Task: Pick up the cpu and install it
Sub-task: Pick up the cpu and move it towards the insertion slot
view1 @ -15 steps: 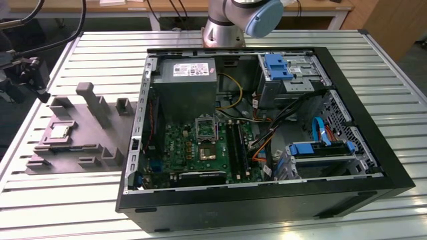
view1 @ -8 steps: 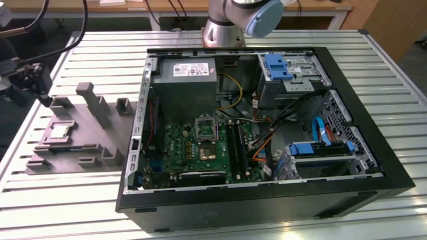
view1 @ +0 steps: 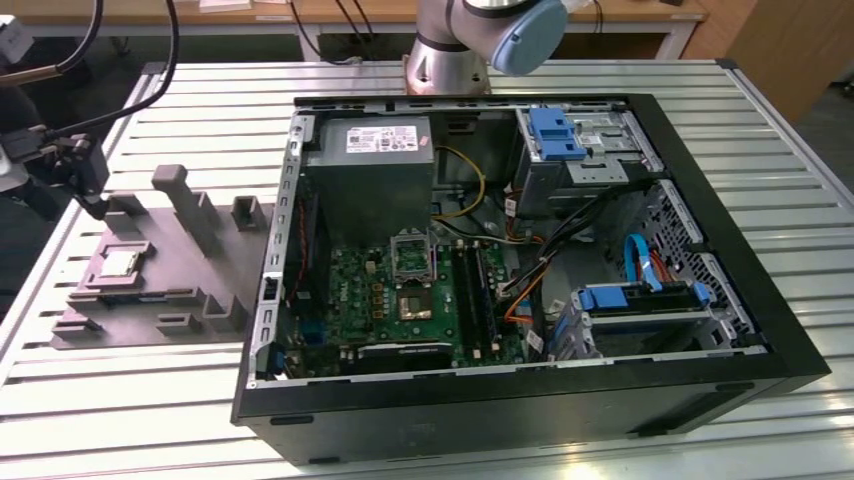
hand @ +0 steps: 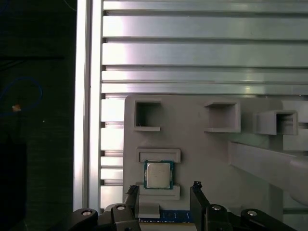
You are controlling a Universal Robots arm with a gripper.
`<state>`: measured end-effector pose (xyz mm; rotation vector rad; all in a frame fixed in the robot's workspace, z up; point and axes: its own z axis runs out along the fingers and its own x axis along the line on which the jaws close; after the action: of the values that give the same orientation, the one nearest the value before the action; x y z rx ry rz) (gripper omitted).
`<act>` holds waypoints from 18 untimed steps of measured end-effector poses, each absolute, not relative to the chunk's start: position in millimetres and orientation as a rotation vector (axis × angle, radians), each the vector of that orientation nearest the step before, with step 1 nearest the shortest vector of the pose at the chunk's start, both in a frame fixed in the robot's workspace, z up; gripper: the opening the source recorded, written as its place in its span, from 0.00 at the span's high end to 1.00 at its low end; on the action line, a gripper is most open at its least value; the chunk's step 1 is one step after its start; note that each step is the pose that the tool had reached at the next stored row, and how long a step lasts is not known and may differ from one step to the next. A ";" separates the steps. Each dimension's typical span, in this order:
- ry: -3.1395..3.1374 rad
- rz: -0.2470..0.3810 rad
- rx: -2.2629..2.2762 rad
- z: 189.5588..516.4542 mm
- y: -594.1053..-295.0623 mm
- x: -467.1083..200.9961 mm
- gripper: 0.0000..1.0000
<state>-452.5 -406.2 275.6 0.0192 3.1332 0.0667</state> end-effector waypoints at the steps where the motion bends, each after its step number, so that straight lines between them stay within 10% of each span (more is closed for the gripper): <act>1: 3.133 0.067 0.019 275.4 -406.2 -452.5 0.45; 18: 3.133 0.067 0.020 265.7 -407.8 -452.4 0.45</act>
<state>-452.4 -407.8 265.7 0.0200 3.1328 0.0670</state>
